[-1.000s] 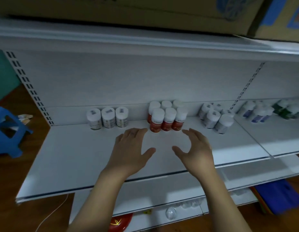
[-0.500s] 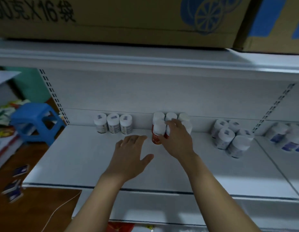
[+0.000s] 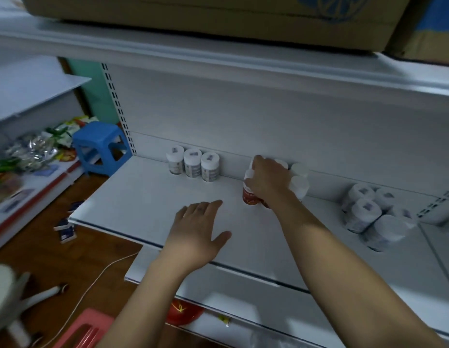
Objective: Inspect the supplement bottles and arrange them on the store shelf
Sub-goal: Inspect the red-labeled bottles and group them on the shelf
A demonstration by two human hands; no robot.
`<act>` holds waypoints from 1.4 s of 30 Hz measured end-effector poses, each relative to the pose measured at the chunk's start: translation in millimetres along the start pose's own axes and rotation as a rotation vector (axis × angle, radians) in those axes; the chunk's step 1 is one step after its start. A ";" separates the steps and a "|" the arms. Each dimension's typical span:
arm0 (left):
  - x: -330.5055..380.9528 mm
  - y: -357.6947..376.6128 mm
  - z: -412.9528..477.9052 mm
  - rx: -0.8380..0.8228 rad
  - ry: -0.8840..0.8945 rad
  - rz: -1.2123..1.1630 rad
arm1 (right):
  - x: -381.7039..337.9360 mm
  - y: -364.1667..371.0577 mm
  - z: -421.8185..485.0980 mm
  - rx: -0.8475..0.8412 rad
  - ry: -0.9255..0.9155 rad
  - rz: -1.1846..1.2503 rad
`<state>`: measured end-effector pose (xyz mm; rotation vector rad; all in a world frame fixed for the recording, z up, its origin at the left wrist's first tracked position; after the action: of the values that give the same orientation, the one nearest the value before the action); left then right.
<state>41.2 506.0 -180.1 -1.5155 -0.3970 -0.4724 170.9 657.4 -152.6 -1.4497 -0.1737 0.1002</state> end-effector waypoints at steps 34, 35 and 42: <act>170.0 49.4 -70.0 -0.385 0.423 -0.525 | 132.3 -21.6 -224.7 0.016 0.407 1.457; 168.2 48.6 -70.8 -0.372 0.421 -0.534 | 131.2 -16.4 -226.5 -0.020 0.402 1.436; 159.4 45.2 -63.0 -0.280 0.423 -0.512 | 106.5 22.8 -250.3 -0.376 0.306 1.670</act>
<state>197.6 435.2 -135.9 -1.5232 -0.3928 -1.2711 321.2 433.8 -197.0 -1.5932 1.3662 1.2280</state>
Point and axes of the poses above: each hand's wrist, its own z-axis towards the middle knuckle, its own y-axis out of the palm, x = y × z, the point moved 9 cm from there along z, towards the middle knuckle, and after that the axes turned 13 degrees about -z, right-handed, at the moved point
